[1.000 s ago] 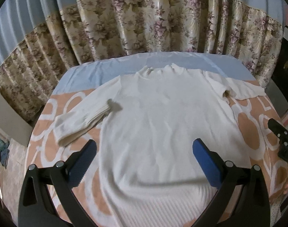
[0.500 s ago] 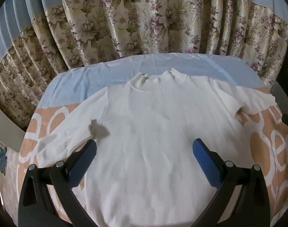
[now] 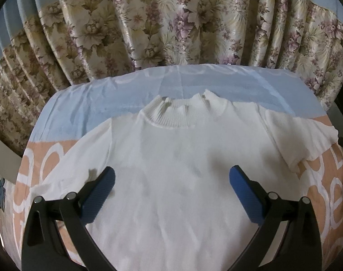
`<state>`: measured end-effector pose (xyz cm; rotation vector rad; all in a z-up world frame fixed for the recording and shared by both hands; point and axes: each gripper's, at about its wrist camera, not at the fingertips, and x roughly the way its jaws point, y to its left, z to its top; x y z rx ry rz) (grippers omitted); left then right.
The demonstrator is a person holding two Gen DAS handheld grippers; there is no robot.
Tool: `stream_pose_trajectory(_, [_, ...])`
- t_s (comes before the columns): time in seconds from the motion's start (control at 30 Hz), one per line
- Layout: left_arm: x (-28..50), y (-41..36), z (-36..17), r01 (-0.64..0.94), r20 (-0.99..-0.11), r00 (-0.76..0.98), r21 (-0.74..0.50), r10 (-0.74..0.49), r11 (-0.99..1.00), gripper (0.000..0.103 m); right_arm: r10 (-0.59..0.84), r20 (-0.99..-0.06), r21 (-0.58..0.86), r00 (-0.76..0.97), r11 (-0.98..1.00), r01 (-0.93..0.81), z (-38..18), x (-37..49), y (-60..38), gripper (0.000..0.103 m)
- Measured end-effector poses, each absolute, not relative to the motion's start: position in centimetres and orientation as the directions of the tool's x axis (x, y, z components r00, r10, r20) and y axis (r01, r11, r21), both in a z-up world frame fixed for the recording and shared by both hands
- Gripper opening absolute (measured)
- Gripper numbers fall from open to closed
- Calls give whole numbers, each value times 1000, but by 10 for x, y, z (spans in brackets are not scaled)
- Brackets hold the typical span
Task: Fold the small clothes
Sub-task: 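Move the right tool to a sweater sleeve cuff and grasp it, then lift the sleeve with the right tool, fold it across the body, release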
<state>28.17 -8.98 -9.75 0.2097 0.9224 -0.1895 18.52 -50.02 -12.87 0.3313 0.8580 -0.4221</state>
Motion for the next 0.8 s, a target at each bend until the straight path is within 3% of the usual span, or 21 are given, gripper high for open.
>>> stream_pose_trajectory(0.37, [307, -113, -121, 282, -834, 547, 99, -75, 954, 101, -179, -826, 205, 535, 788, 580, -163, 199, -556, 85])
stream_pose_trajectory(0.53, [312, -113, -120, 283, -827, 559, 121, -61, 951, 101, -162, -832, 268, 530, 719, 641, -176, 210, -571, 78])
stream_pose_trajectory(0.6, [314, -110, -119, 276, -825, 562, 126, -54, 953, 101, -178, -836, 255, 519, 711, 656, -176, 216, -572, 71])
stream_pose_trajectory(0.67, [315, -105, -119, 269, -827, 560, 119, -55, 956, 101, -189, -836, 250, 515, 703, 665, -175, 220, -575, 49])
stream_pose_trajectory(0.73, [316, -101, -119, 262, -829, 557, 116, -52, 958, 101, -194, -841, 241, 504, 701, 672, -175, 223, -578, 35])
stream_pose_trajectory(0.8, [315, -97, -120, 255, -832, 553, 113, -49, 960, 101, -193, -842, 235, 503, 708, 666, -175, 223, -578, 29])
